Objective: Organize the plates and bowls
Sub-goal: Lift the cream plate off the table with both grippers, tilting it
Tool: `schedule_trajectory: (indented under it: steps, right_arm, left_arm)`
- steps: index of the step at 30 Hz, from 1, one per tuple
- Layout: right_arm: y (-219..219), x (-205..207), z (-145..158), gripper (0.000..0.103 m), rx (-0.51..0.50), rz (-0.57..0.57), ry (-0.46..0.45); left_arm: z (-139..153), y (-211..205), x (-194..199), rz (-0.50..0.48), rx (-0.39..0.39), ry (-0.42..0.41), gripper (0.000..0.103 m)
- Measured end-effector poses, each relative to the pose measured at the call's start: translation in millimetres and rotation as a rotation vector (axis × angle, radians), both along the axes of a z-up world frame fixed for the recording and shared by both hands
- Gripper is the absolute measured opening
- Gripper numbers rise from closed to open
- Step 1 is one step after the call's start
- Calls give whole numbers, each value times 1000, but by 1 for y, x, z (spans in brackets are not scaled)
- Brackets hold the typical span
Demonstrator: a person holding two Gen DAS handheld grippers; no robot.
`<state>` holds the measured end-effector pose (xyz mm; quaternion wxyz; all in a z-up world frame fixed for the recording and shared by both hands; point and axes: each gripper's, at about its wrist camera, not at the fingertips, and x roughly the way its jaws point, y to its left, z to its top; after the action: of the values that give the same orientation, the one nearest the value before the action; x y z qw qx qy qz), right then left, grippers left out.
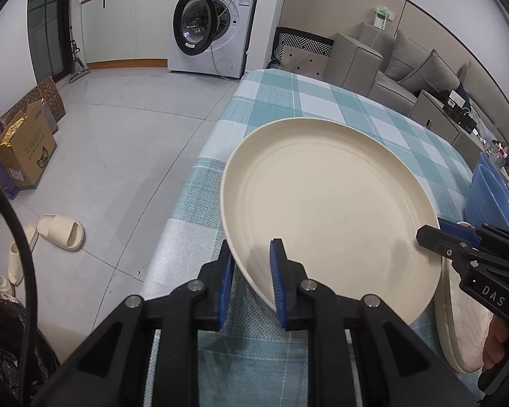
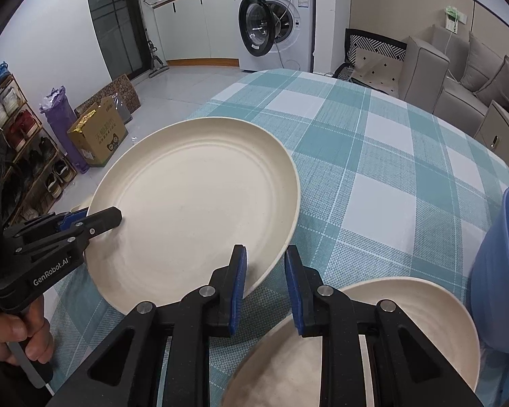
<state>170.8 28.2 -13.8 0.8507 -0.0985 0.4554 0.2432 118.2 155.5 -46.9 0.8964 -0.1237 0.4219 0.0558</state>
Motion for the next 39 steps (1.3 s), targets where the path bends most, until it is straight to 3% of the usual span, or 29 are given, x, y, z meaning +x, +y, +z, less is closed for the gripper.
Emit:
schedule_trajectory:
  steps: [22,39]
  right_arm:
    - [-52,-31,49,24,65,-65,-73]
    - [-109,-66,62,24,105,-131,-98]
  left_arm:
    - [42,-41,-16,-87,51,-86,21]
    - [55,-81,-24,-189,75,-115,21]
